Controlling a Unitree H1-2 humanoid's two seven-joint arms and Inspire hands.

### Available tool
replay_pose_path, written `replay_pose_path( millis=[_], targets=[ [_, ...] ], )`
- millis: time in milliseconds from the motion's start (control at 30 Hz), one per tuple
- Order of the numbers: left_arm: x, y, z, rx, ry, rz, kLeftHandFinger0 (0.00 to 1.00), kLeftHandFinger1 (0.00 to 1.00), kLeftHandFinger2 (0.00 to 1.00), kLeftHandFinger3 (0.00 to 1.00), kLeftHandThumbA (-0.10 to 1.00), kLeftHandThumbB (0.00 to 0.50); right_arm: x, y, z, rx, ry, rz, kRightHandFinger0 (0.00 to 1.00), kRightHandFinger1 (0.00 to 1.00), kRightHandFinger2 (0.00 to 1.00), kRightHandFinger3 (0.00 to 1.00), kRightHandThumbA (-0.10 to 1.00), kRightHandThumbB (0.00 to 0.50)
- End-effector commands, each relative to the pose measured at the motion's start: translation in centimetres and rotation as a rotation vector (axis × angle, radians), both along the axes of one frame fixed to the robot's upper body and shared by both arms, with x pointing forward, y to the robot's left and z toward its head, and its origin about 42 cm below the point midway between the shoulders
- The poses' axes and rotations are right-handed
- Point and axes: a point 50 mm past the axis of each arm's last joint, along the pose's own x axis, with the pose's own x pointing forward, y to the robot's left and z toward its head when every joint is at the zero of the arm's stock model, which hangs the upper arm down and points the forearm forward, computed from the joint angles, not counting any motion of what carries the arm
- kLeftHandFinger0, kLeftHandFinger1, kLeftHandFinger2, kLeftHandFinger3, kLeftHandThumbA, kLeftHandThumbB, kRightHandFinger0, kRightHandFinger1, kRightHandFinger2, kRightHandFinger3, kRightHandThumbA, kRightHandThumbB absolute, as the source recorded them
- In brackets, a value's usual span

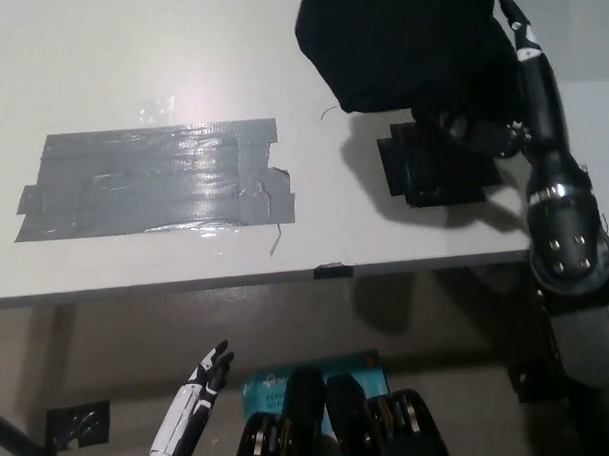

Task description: A person hands a black t-shirt to the robot and rhe robot picks it up with its right hand and places it on the black spot on the desk infron tof it

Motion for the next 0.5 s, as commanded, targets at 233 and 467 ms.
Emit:
replay_pose_path(
  millis=[233,467],
  targets=[
    [0.9,-0.2,1.0,-0.002,-0.041,-0.031,1.00,1.00,1.00,1.00,1.00,0.500,2.6,1.7,5.7,-0.023,-0.284,-0.069,0.80,0.89,1.00,1.00,0.66,0.388],
    [1.0,0.0,1.0,0.004,-0.048,-0.034,1.00,1.00,1.00,1.00,1.00,0.500,2.0,2.5,6.1,-0.033,-0.475,-0.179,0.00,0.31,0.73,0.73,-0.10,0.212]
  ],
)
